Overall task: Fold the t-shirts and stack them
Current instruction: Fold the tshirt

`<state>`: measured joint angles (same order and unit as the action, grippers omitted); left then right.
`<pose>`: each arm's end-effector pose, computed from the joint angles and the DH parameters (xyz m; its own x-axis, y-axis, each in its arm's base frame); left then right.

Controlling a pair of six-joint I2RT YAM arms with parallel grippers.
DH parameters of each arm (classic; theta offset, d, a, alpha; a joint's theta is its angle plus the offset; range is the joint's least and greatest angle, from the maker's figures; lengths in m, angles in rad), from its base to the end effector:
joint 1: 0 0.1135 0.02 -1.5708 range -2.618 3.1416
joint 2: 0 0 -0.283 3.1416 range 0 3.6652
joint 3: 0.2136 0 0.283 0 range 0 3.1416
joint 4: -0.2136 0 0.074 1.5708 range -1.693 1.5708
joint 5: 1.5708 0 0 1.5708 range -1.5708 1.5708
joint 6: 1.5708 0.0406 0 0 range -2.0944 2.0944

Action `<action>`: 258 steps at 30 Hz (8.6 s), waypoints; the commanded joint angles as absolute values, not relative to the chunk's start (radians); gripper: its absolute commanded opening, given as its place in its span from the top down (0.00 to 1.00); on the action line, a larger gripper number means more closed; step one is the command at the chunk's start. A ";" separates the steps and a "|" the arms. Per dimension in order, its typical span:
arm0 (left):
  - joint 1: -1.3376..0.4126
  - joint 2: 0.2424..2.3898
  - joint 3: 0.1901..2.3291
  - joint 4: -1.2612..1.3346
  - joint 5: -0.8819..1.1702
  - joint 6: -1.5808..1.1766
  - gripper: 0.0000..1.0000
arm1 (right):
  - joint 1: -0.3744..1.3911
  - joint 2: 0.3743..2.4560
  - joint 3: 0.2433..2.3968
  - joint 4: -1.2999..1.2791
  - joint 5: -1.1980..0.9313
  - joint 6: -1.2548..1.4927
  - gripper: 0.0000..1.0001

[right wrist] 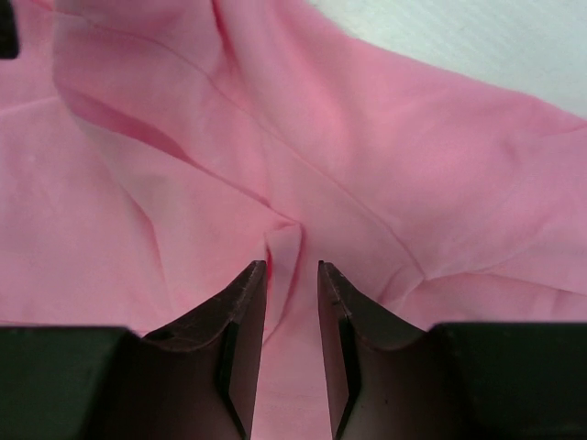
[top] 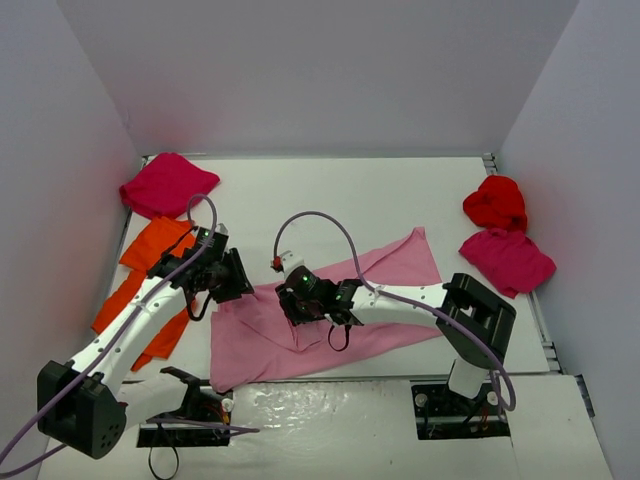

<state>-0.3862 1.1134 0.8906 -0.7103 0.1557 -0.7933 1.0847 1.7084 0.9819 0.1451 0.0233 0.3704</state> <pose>0.2255 -0.0985 0.2731 -0.8483 -0.4151 -0.3288 -0.2094 0.8333 -0.5117 0.1883 0.3543 0.1920 -0.5559 -0.2773 -0.7837 -0.7226 0.6272 0.2906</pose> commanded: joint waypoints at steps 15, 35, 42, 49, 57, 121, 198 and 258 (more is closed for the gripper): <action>-0.390 1.129 0.918 -0.694 0.153 -0.790 0.68 | 1.038 1.700 1.047 0.183 -0.059 0.359 0.73; -0.391 1.170 0.905 -0.669 0.189 -0.797 0.57 | 1.056 1.766 1.030 0.204 -0.127 0.411 0.68; -0.391 1.175 0.919 -0.680 0.193 -0.793 0.55 | 1.062 1.776 1.019 0.204 -0.118 0.410 0.70; -0.391 1.171 0.927 -0.681 0.184 -0.795 0.55 | 1.067 1.746 1.013 0.196 -0.113 0.410 1.00; -0.392 1.177 0.922 -0.669 0.187 -0.797 0.55 | 1.133 1.706 1.066 0.133 -0.070 0.403 1.00; -0.402 1.154 0.906 -0.569 0.217 -0.849 1.00 | 0.907 1.570 0.959 0.058 0.092 0.439 1.00; -0.456 1.785 1.342 -1.325 -0.506 -0.951 1.00 | 0.729 1.933 1.147 0.094 -0.046 0.321 1.00; -0.568 1.214 1.171 -0.799 -0.142 -0.825 1.00 | -0.035 1.761 1.181 -0.062 -0.141 0.499 0.48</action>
